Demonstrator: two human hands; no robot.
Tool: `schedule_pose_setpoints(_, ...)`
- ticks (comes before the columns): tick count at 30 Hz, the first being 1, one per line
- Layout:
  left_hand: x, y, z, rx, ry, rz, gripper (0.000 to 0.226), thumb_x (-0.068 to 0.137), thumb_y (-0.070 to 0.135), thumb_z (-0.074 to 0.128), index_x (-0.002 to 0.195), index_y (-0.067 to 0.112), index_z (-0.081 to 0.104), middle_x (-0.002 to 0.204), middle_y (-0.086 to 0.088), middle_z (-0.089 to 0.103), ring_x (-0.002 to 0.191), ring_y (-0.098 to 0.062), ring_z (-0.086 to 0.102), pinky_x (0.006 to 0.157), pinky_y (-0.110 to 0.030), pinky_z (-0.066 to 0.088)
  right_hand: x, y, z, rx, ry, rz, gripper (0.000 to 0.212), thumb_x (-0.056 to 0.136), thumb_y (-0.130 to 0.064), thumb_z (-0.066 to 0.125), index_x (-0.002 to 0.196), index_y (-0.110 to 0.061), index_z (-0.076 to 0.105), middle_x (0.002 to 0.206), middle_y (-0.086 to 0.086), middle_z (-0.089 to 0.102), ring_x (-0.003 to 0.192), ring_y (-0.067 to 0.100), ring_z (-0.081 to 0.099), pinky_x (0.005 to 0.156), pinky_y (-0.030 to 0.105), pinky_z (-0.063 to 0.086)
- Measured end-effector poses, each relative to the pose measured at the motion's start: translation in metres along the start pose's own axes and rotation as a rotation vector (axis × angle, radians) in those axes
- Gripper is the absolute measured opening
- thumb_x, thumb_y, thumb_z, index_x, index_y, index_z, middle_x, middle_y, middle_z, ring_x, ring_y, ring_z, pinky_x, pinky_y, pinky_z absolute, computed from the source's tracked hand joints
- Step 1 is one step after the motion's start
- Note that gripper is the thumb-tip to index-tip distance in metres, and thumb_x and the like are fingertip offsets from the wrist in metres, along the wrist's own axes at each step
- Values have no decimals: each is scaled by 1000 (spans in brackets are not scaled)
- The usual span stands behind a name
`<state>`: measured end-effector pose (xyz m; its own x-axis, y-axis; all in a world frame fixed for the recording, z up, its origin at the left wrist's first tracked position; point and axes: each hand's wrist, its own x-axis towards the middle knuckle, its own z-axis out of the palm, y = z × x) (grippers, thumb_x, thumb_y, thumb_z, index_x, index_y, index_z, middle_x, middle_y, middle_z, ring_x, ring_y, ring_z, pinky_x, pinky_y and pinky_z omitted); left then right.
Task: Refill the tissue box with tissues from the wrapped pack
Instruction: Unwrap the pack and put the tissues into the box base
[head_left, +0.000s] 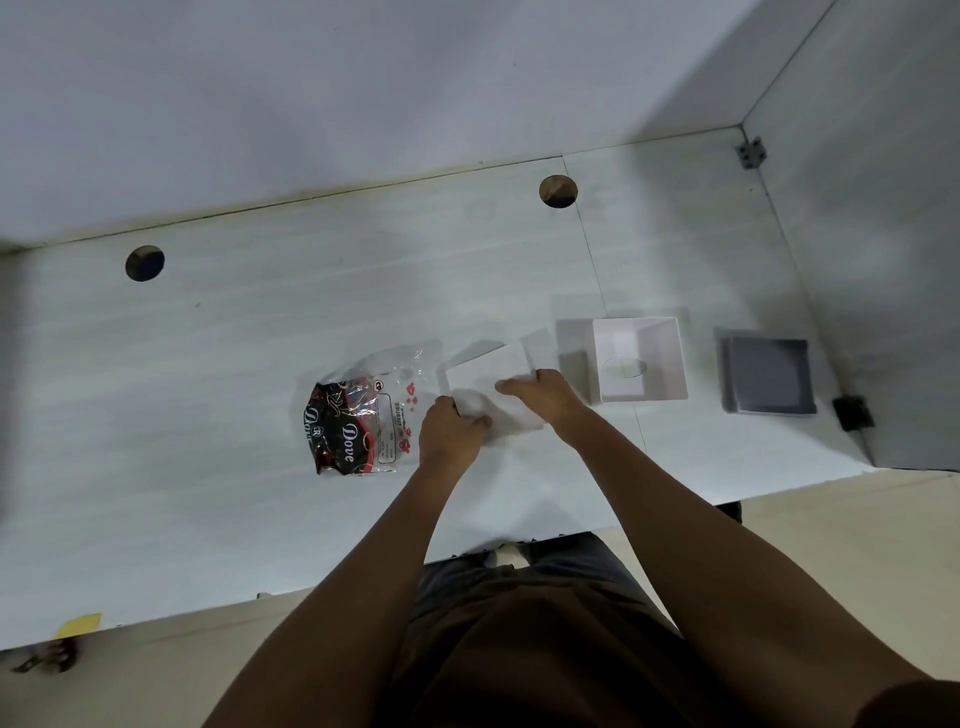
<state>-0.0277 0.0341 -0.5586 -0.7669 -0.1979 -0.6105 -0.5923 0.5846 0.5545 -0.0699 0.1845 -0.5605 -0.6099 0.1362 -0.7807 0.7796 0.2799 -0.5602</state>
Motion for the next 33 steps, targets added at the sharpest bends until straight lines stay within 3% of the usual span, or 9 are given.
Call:
schedule_pose_setpoints(3, 3, -1, -3, -59, -45, -33, 51, 77, 31, 75, 120, 8, 57, 112, -9, 68, 100, -28, 66, 74, -33, 51, -8, -1, -8, -31, -66, -86, 37, 78, -21, 78, 111, -7, 67, 112, 12, 72, 91, 23, 65, 81, 34, 53)
schedule_pose_setpoints(7, 0, 3, -17, -324, -134, -7, 42, 75, 11, 78, 113, 15, 62, 99, -5, 74, 92, -26, 72, 53, -24, 51, -17, 0, -19, -34, -158, -240, 47, 75, -7, 77, 119, -12, 63, 114, 8, 72, 104, 28, 68, 83, 34, 55)
schedule_pose_setpoints(11, -2, 5, -41, -635, -398, 213, 61, 71, -16, 75, 124, 12, 62, 109, -3, 75, 103, -18, 71, 74, -26, 58, -27, 3, -26, 49, -291, -361, 54, 75, 7, 69, 116, -27, 66, 114, -4, 74, 104, 12, 69, 88, 29, 56)
schedule_pose_setpoints(14, 8, 1, -44, -586, -400, 217, 69, 67, -14, 78, 130, 9, 61, 119, -9, 72, 113, -26, 67, 81, -28, 58, -30, 5, -26, -28, -304, -374, 45, 72, 3, 70, 109, -20, 59, 99, -4, 67, 89, 13, 63, 71, 26, 53)
schedule_pose_setpoints(17, 10, 1, -41, -456, -267, 209, 53, 69, -11, 79, 116, 10, 65, 104, -3, 74, 98, -19, 69, 77, -22, 57, -30, 12, -23, -82, -236, -387, 44, 65, -8, 71, 101, -17, 47, 87, -2, 55, 74, 13, 51, 58, 26, 42)
schedule_pose_setpoints(21, 10, -7, -32, -322, -147, 232, 49, 65, 2, 83, 105, 18, 61, 100, 1, 71, 91, -16, 68, 81, -33, 56, -26, 24, -20, -116, -131, -439, 44, 67, -9, 72, 108, -14, 57, 94, 0, 64, 79, 15, 59, 66, 32, 49)
schedule_pose_setpoints(24, 6, -9, -28, -348, -100, 263, 49, 69, 3, 82, 106, 25, 58, 100, 5, 70, 94, -16, 67, 79, -29, 55, -27, 23, -20, -133, -53, -459, 35, 64, -20, 70, 98, -20, 62, 94, 3, 68, 81, 18, 63, 70, 34, 51)
schedule_pose_setpoints(27, 5, -11, -27, -364, -106, 318, 57, 69, 7, 80, 110, 38, 57, 105, 10, 69, 101, -14, 67, 84, -28, 55, -30, 24, -20, -70, -34, -458, 42, 69, -11, 72, 109, -18, 61, 101, 2, 71, 87, 14, 66, 71, 31, 54)
schedule_pose_setpoints(33, 4, -10, -25, -247, -111, 325, 39, 75, 4, 77, 110, 20, 67, 100, 4, 73, 94, -14, 68, 83, -30, 52, -31, 34, -17, -91, -41, -435, 33, 73, -2, 72, 102, -15, 63, 90, -2, 70, 79, 16, 64, 70, 33, 51)
